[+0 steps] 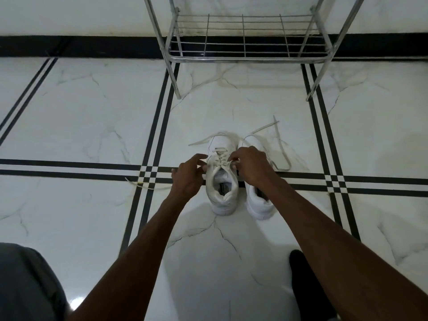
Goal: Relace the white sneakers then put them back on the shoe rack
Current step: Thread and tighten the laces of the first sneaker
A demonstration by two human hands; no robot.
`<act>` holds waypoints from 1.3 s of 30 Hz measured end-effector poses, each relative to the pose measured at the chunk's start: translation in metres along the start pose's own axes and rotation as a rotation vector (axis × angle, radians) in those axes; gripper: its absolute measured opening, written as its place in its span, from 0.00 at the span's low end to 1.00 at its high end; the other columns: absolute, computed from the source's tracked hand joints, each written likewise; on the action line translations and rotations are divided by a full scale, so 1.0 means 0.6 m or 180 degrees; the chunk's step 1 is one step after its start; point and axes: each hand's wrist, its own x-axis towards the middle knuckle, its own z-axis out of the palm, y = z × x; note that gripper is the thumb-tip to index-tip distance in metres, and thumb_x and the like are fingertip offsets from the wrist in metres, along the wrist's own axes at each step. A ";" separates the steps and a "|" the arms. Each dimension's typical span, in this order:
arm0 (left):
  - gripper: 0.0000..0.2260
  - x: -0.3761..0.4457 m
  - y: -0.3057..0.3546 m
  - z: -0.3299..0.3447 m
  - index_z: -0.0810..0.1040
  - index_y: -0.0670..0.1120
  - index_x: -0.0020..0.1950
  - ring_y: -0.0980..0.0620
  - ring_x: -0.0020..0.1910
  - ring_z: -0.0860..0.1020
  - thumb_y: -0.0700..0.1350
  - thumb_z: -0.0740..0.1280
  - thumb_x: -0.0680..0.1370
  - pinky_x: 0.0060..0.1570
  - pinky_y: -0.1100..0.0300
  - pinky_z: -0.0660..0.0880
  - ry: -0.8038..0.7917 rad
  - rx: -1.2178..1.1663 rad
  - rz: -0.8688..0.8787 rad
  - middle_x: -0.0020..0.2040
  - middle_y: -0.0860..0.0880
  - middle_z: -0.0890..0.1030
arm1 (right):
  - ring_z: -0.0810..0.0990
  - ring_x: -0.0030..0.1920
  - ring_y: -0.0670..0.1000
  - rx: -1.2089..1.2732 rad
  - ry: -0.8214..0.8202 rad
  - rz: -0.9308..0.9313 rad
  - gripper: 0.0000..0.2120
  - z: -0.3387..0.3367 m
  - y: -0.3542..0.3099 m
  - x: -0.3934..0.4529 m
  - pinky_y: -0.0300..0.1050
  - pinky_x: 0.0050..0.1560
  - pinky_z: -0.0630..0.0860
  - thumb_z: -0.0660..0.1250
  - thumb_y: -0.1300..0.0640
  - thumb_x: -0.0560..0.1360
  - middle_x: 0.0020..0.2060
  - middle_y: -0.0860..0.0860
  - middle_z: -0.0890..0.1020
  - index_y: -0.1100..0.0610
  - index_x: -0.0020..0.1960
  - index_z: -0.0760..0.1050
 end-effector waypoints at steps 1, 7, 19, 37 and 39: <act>0.14 0.007 -0.005 0.007 0.75 0.63 0.59 0.48 0.53 0.85 0.51 0.64 0.75 0.57 0.34 0.79 -0.0011 -0.0159 0.0014 0.52 0.56 0.86 | 0.81 0.56 0.58 0.0150 0.0041 0.0012 0.10 0.003 -0.001 -0.003 0.55 0.59 0.75 0.68 0.57 0.75 0.51 0.53 0.86 0.52 0.54 0.84; 0.01 0.009 0.005 0.009 0.82 0.65 0.40 0.51 0.44 0.87 0.58 0.72 0.70 0.50 0.39 0.83 0.0202 -0.0612 -0.0347 0.42 0.57 0.87 | 0.85 0.48 0.55 0.1158 0.0185 0.0505 0.05 0.017 0.006 0.010 0.57 0.54 0.79 0.72 0.51 0.73 0.43 0.51 0.88 0.50 0.44 0.86; 0.06 -0.006 0.026 0.013 0.81 0.50 0.54 0.46 0.53 0.83 0.44 0.65 0.82 0.72 0.33 0.64 0.0531 0.0623 0.0297 0.45 0.51 0.86 | 0.85 0.48 0.56 0.0915 0.0365 0.0366 0.06 0.024 -0.001 0.010 0.56 0.54 0.80 0.70 0.56 0.73 0.42 0.50 0.88 0.52 0.42 0.86; 0.07 -0.016 0.009 0.006 0.80 0.43 0.47 0.42 0.47 0.80 0.40 0.76 0.72 0.61 0.37 0.75 0.0678 0.0995 0.0216 0.45 0.46 0.82 | 0.78 0.41 0.50 -0.0486 0.0661 0.0615 0.10 0.051 0.008 0.006 0.50 0.47 0.53 0.63 0.61 0.71 0.38 0.47 0.85 0.52 0.39 0.81; 0.04 -0.016 0.013 0.009 0.77 0.41 0.45 0.41 0.43 0.81 0.33 0.69 0.74 0.49 0.37 0.81 0.0621 0.0274 -0.0037 0.43 0.44 0.83 | 0.79 0.43 0.51 -0.0480 0.0518 0.0475 0.09 0.044 0.008 0.005 0.51 0.48 0.54 0.61 0.57 0.70 0.38 0.47 0.84 0.52 0.39 0.80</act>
